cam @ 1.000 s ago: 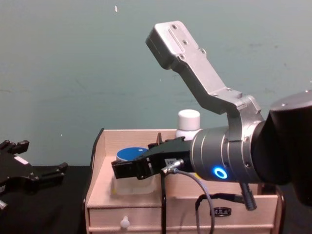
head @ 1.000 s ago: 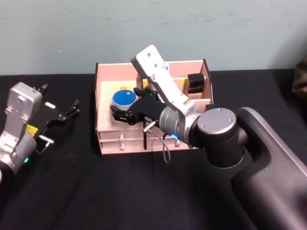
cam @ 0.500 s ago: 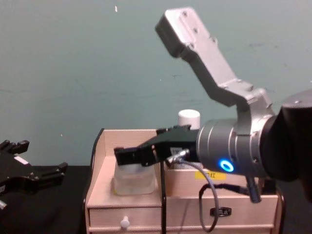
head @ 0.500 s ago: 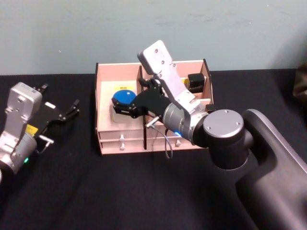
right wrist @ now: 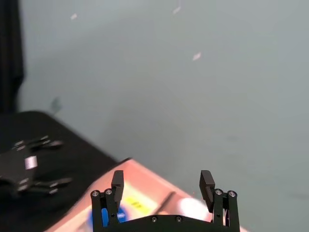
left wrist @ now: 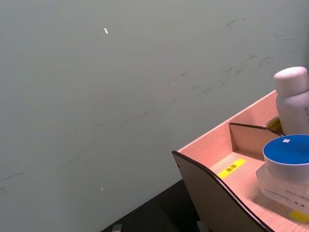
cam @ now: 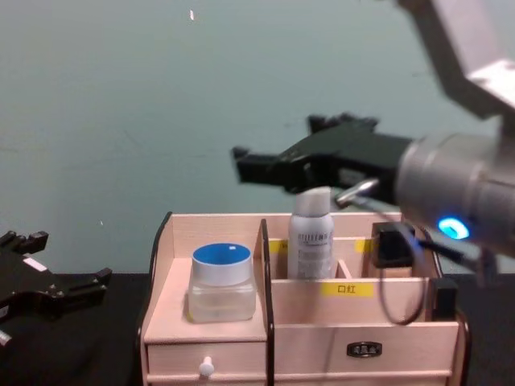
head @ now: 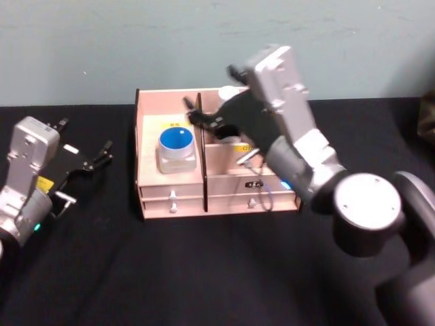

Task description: Pick up the facial cleanser and watermelon frost from the table and place them into the tiered storage box.

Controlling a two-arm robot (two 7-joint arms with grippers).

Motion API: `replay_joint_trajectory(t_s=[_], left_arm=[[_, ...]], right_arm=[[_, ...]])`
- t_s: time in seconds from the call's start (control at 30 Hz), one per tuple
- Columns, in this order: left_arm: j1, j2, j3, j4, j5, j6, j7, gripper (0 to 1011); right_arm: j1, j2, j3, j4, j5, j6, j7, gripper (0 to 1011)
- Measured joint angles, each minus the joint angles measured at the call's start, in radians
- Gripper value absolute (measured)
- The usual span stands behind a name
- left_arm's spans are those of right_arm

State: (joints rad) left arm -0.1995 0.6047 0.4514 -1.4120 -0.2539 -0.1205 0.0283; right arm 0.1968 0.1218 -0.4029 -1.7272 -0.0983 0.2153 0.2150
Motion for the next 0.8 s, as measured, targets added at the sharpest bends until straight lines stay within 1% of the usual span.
replay_joint_trajectory(t_s=[0.03, 0.1, 0.13, 0.23, 0.27, 0.33, 0.37, 0.4, 0.43, 0.57, 0.67, 0.8], left_arm=[[0.000, 0.000, 0.000, 0.000, 0.000, 0.000, 0.000, 1001], [0.000, 0.000, 0.000, 0.000, 0.000, 0.000, 0.000, 1001], [0.000, 0.000, 0.000, 0.000, 0.000, 0.000, 0.000, 1001], [0.000, 0.000, 0.000, 0.000, 0.000, 0.000, 0.000, 1001], [0.000, 0.000, 0.000, 0.000, 0.000, 0.000, 0.000, 1001], [0.000, 0.000, 0.000, 0.000, 0.000, 0.000, 0.000, 1001], [0.000, 0.000, 0.000, 0.000, 0.000, 0.000, 0.000, 1001], [0.000, 0.000, 0.000, 0.000, 0.000, 0.000, 0.000, 1001], [0.000, 0.000, 0.000, 0.000, 0.000, 0.000, 0.000, 1001], [0.000, 0.000, 0.000, 0.000, 0.000, 0.000, 0.000, 1001], [0.000, 0.000, 0.000, 0.000, 0.000, 0.000, 0.000, 1001], [0.000, 0.000, 0.000, 0.000, 0.000, 0.000, 0.000, 1001]], right_arm=[[-0.021, 0.004, 0.016, -0.023, -0.010, -0.024, -0.025, 1002], [-0.041, 0.007, 0.030, -0.044, -0.025, -0.046, -0.051, 1002], [-0.060, 0.009, 0.048, -0.062, -0.042, -0.069, -0.081, 1002], [-0.086, 0.009, 0.078, -0.085, -0.060, -0.096, -0.121, 1002], [-0.103, 0.008, 0.100, -0.096, -0.067, -0.109, -0.145, 1002], [-0.118, 0.005, 0.122, -0.106, -0.069, -0.117, -0.165, 1002], [-0.133, 0.001, 0.146, -0.112, -0.069, -0.120, -0.181, 1002], [-0.139, -0.002, 0.157, -0.115, -0.069, -0.121, -0.189, 1002], [-0.151, -0.005, 0.178, -0.116, -0.071, -0.123, -0.203, 1002], [-0.169, -0.009, 0.213, -0.110, -0.075, -0.127, -0.223, 1002], [-0.187, -0.009, 0.248, -0.091, -0.079, -0.128, -0.232, 1002], [-0.198, -0.009, 0.272, -0.064, -0.082, -0.128, -0.232, 1002]])
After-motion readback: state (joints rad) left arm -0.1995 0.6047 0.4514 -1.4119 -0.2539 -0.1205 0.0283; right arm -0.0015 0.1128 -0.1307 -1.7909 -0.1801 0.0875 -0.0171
